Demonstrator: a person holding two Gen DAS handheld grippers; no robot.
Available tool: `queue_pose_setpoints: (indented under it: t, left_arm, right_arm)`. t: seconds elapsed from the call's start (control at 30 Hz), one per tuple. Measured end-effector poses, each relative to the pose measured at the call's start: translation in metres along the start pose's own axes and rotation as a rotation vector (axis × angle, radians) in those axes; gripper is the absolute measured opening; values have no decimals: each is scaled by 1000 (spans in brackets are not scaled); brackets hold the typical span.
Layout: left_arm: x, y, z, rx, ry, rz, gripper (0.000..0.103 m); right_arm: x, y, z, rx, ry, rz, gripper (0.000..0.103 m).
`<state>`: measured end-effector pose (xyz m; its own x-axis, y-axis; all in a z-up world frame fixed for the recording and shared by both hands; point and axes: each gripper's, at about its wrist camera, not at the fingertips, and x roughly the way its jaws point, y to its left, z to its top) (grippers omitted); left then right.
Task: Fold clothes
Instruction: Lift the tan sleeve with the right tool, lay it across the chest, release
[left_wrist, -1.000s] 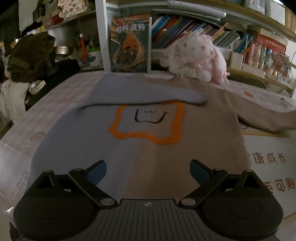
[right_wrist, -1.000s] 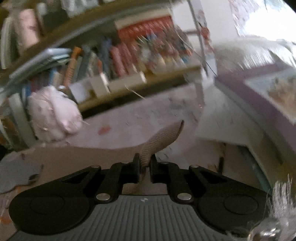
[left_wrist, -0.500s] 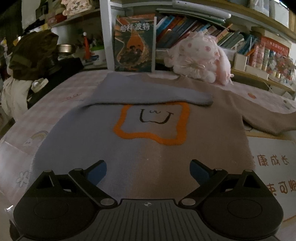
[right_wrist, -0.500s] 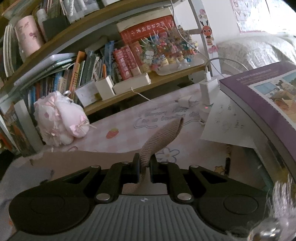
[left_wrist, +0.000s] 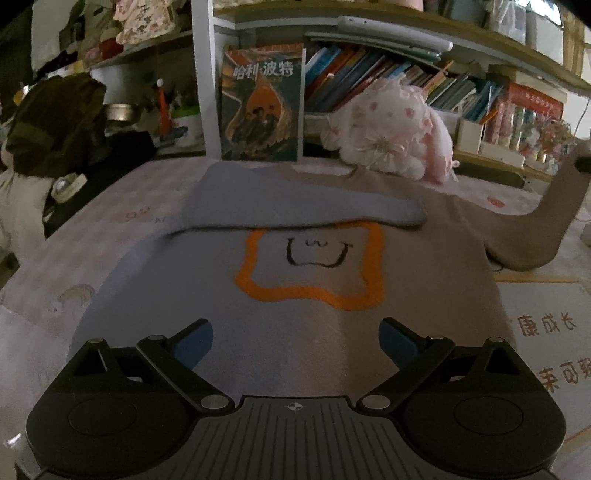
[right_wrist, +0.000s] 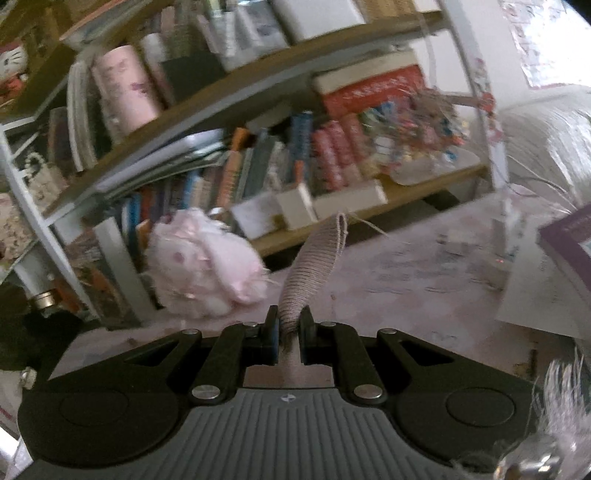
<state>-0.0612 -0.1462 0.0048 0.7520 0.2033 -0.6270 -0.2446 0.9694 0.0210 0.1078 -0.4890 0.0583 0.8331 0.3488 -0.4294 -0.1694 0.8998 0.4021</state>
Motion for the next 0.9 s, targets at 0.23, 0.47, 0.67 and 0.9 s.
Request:
queue_pose_setpoints:
  t: [0.23, 0.47, 0.67, 0.9]
  left_arm:
    - [3, 39, 9, 137, -61, -94, 98]
    - [8, 81, 15, 248, -113, -170, 98]
    - [10, 116, 14, 328, -130, -209, 98]
    - [17, 154, 17, 337, -122, -210, 98]
  right_arm:
    - [4, 81, -2, -64, -43, 15, 9]
    - [30, 170, -17, -132, -26, 35, 9]
    - [60, 238, -36, -182, -11, 55, 9]
    - [111, 296, -62, -204, 62, 42, 9]
